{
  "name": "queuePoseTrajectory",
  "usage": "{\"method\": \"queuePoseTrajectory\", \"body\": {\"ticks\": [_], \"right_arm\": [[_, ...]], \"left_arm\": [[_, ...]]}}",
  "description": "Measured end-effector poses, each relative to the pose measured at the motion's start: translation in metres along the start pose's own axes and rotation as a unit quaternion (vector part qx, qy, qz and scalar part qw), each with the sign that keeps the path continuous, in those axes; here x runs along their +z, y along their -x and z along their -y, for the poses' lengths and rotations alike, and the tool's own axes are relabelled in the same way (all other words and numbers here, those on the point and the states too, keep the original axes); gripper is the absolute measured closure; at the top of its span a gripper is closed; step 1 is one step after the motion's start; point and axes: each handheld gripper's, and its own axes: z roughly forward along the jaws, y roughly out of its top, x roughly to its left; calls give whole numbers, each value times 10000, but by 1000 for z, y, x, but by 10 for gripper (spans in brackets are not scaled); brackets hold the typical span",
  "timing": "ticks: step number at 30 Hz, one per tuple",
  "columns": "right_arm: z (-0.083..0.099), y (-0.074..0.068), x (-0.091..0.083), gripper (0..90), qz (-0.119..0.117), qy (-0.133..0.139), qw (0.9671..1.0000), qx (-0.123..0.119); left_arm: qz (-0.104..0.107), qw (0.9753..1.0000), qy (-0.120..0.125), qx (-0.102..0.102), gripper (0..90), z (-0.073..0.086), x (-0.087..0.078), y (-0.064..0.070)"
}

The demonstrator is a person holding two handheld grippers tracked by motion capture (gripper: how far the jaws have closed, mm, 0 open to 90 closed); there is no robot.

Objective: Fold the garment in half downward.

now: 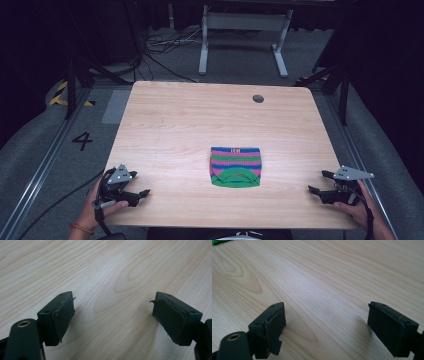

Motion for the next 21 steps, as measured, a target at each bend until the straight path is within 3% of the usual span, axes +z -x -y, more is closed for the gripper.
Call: {"method": "queuePoseTrajectory", "body": {"ticks": [2, 13, 21], "right_arm": [[0, 2, 1, 152, -66, -38, 9999, 120], [0, 2, 1, 151, -59, -32, 9999, 130], [0, 2, 1, 151, -49, -38, 9999, 135]], "left_arm": [[-99, 9999, -35, -10, 157, 1, -1, 1], [-243, 9995, -37, -191, 146, 1, 0, 5], [-277, 9994, -44, -217, 144, 1, 0, 5]]}}
